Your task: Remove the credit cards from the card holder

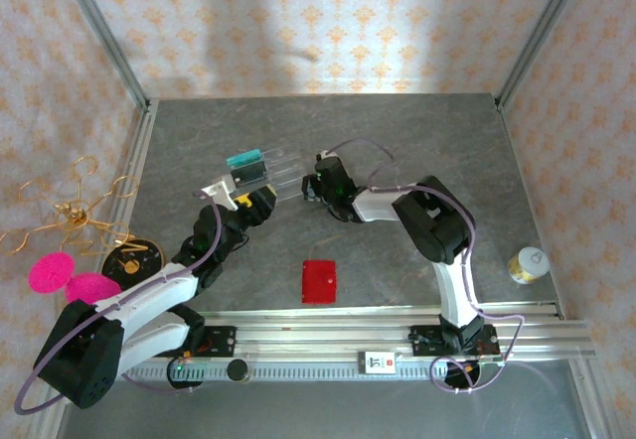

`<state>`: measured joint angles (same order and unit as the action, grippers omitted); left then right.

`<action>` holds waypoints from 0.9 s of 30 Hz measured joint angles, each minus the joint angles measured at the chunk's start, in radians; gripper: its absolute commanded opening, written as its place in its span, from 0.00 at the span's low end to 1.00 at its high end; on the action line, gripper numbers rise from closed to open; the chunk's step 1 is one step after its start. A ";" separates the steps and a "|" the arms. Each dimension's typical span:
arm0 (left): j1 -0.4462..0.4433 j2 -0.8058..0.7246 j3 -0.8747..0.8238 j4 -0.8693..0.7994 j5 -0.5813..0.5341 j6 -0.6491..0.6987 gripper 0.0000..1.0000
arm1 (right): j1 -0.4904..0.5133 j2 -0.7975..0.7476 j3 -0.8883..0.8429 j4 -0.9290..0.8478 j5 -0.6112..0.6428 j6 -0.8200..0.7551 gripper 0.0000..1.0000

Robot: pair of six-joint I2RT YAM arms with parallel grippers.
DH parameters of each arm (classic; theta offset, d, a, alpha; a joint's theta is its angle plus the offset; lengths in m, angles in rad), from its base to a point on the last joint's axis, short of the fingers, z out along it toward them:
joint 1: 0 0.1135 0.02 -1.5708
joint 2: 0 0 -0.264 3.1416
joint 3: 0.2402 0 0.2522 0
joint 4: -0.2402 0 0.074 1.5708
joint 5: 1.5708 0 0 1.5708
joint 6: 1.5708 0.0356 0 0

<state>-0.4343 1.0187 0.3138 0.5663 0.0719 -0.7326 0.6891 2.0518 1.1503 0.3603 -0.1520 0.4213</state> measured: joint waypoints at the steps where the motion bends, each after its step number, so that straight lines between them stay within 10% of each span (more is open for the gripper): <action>1: -0.002 0.000 0.000 -0.003 0.000 0.000 0.77 | 0.000 -0.021 -0.021 -0.013 0.023 0.006 0.15; 27: -0.064 0.031 0.000 -0.025 0.048 -0.030 0.78 | 0.000 -0.466 -0.489 -0.177 0.257 0.216 0.26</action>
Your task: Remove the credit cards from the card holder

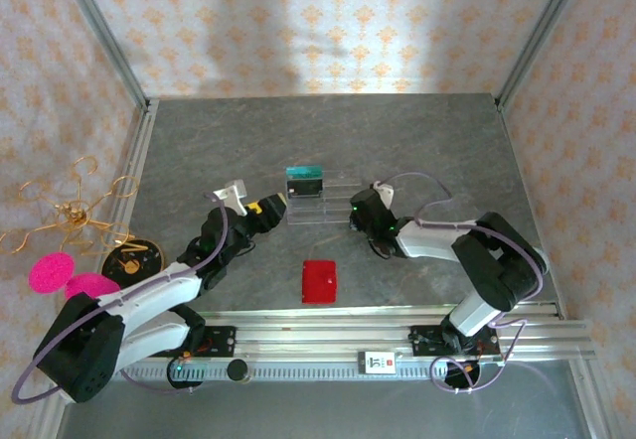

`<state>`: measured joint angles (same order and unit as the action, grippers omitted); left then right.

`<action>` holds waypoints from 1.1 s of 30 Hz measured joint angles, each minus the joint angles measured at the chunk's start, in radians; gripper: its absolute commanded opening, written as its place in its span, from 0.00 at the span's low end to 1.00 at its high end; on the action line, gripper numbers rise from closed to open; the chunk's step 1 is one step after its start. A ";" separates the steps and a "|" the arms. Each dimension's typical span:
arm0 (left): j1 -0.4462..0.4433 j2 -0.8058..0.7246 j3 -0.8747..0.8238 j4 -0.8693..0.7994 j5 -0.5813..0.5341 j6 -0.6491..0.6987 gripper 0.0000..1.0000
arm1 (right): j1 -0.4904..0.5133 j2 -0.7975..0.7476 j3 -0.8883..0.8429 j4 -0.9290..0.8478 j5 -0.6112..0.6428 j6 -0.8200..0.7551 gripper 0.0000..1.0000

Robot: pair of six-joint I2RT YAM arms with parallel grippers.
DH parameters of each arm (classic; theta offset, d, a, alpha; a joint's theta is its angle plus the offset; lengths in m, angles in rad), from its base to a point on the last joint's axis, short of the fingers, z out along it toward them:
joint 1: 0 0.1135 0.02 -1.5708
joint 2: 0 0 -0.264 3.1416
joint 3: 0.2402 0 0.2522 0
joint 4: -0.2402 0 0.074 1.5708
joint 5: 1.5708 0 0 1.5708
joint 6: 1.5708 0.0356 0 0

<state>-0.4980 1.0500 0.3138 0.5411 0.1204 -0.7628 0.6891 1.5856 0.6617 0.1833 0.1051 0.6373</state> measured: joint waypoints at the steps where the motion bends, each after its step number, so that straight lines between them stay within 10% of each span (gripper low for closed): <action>1: -0.003 0.002 0.000 -0.007 0.000 0.000 0.78 | 0.000 -0.010 -0.009 0.000 -0.001 0.008 0.31; 5: -0.011 0.002 0.000 -0.023 0.000 0.001 0.78 | 0.000 -0.067 -0.041 -0.005 -0.002 0.022 0.50; 14: -0.069 -0.010 0.000 -0.077 -0.007 0.005 0.78 | 0.036 -0.322 -0.158 0.011 -0.045 -0.030 0.58; 33: -0.229 -0.179 -0.080 -0.248 -0.106 -0.015 0.78 | 0.246 -0.342 -0.250 -0.049 -0.454 -0.057 0.52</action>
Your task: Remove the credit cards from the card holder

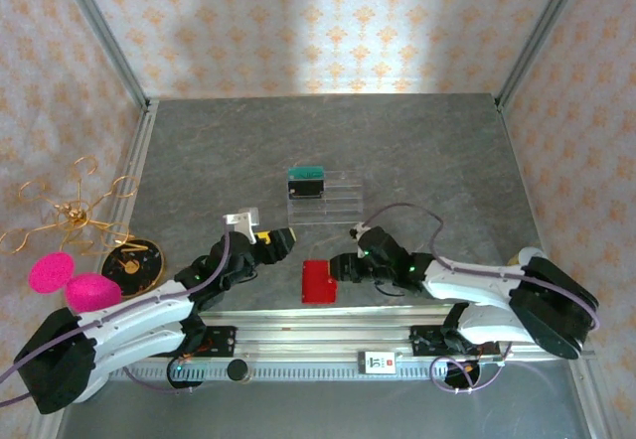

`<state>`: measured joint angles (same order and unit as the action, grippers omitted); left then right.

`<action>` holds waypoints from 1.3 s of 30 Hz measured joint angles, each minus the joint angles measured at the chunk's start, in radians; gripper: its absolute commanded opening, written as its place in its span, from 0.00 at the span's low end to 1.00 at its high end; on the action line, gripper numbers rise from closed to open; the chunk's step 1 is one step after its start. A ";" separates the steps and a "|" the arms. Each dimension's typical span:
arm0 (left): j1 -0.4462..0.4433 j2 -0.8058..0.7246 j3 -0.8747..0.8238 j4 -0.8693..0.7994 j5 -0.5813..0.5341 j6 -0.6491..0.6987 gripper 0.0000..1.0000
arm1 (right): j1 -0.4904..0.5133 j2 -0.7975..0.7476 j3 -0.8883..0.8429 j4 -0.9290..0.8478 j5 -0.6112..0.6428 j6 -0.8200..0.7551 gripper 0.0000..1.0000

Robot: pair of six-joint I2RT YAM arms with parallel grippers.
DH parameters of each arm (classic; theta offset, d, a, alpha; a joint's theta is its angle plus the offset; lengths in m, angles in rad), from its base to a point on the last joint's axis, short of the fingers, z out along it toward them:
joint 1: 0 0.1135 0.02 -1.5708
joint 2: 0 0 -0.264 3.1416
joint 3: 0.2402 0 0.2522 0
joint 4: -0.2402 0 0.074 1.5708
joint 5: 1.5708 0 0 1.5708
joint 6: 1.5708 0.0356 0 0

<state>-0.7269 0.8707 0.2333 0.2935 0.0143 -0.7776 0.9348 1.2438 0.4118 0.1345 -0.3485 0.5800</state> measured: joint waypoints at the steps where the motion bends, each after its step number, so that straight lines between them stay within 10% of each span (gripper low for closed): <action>1: 0.000 -0.004 0.000 -0.001 -0.001 0.000 0.78 | 0.012 0.020 0.004 0.000 -0.003 0.004 0.51; 11: 0.000 -0.029 -0.006 -0.014 -0.004 0.000 0.78 | 0.071 0.153 0.079 -0.023 -0.012 0.021 0.43; 19: 0.000 -0.031 -0.006 -0.018 0.006 0.000 0.79 | 0.085 0.210 0.147 -0.085 0.033 -0.007 0.00; 39: -0.006 -0.034 -0.119 0.365 0.216 0.001 0.80 | -0.126 -0.152 0.183 -0.043 -0.056 -0.246 0.00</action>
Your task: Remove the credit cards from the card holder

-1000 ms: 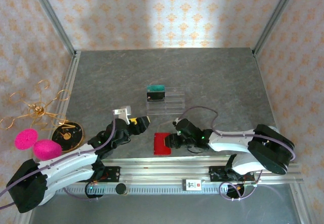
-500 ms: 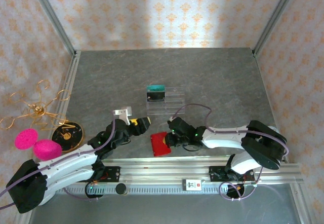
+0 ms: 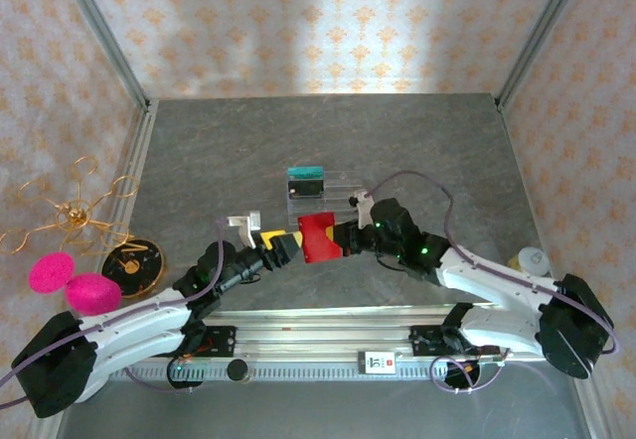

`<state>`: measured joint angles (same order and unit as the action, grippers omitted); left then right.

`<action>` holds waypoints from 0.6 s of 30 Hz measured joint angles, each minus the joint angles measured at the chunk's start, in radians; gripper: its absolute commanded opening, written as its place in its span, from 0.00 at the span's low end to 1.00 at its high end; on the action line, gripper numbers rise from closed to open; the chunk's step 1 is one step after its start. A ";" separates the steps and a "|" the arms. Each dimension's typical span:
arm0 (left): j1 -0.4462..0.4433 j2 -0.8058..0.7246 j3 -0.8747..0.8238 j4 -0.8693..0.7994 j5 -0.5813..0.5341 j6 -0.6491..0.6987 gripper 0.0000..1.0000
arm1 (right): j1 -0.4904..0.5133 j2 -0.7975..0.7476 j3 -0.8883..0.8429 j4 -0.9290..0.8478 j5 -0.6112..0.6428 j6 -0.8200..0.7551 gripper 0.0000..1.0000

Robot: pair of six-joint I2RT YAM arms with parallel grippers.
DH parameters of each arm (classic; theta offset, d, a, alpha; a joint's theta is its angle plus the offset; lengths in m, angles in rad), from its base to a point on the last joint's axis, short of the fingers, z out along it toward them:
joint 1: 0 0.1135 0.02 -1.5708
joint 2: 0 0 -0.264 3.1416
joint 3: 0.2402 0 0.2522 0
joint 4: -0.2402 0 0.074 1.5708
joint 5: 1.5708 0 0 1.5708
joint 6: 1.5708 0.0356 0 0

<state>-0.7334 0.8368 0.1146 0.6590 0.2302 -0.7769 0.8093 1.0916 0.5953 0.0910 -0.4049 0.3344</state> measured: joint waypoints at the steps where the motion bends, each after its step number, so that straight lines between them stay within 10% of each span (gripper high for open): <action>1: 0.000 0.000 -0.008 0.022 0.011 0.000 0.80 | -0.018 -0.009 0.007 0.008 -0.027 -0.009 0.00; 9: 0.000 -0.013 -0.023 0.127 0.089 0.019 0.73 | -0.057 -0.018 0.026 0.102 -0.225 -0.037 0.00; 18: 0.000 -0.013 -0.022 0.180 0.134 0.027 0.38 | -0.057 0.075 0.069 0.141 -0.288 -0.034 0.00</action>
<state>-0.7334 0.8242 0.0925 0.8391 0.3641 -0.7494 0.7525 1.1667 0.6647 0.2321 -0.6933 0.3000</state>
